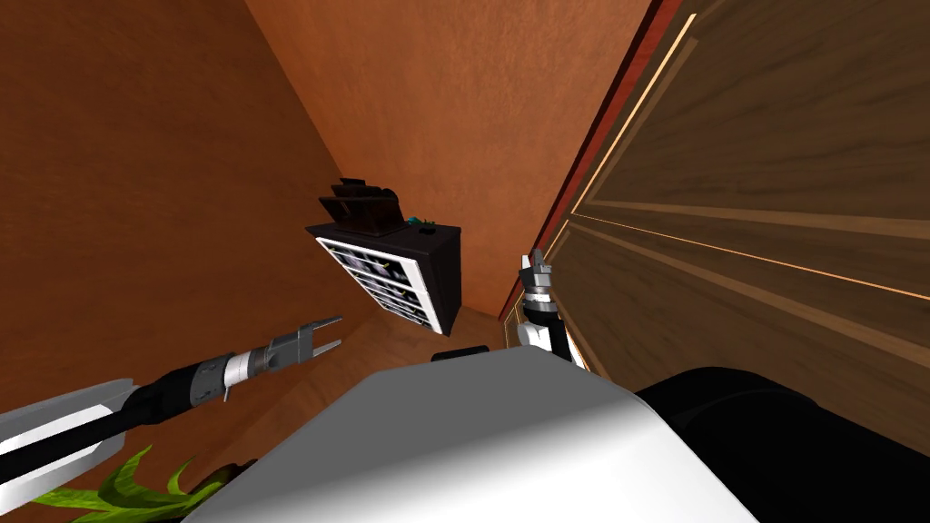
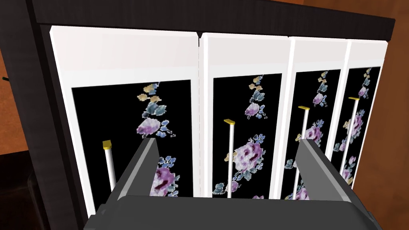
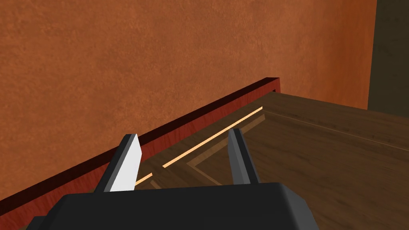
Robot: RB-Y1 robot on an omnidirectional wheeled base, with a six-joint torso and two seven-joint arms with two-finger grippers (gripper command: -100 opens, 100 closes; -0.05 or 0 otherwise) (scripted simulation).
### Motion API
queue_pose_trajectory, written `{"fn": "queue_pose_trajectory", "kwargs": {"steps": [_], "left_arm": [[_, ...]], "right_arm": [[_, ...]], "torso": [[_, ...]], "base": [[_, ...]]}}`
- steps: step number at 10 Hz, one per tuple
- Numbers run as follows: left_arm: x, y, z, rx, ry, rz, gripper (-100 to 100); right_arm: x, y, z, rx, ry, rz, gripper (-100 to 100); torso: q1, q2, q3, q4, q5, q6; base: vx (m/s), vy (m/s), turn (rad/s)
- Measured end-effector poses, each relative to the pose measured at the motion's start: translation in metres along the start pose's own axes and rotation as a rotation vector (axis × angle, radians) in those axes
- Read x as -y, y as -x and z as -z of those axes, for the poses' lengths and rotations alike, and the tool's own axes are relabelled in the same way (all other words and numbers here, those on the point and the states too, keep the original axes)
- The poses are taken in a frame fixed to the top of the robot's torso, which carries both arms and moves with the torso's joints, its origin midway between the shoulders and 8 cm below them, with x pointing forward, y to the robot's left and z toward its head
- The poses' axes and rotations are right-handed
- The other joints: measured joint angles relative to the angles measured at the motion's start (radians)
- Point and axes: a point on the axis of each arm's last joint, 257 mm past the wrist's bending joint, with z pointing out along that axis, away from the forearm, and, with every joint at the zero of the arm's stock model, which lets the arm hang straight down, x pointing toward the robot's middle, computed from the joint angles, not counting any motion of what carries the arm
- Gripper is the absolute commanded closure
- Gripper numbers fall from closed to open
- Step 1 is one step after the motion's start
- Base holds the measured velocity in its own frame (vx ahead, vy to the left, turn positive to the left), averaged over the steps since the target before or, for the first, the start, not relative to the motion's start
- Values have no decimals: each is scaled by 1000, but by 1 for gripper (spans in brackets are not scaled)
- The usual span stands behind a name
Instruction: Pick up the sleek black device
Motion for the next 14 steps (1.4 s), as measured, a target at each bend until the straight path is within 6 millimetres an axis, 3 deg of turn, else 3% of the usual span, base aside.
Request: {"fn": "queue_pose_trajectory", "kwargs": {"steps": [8, 14], "left_arm": [[12, 50, 73, 89, 203, 70, -100], [41, 77, 115, 166, 314, 98, -100]], "right_arm": [[0, 0, 0, 0, 0, 0, 0], [0, 0, 0, 0, 0, 0, 0]], "torso": [[-3, 0, 0, 0, 0, 1], [1, 0, 0, 0, 1, 0]], "base": [[15, -41, -57], [26, -31, -65]]}}
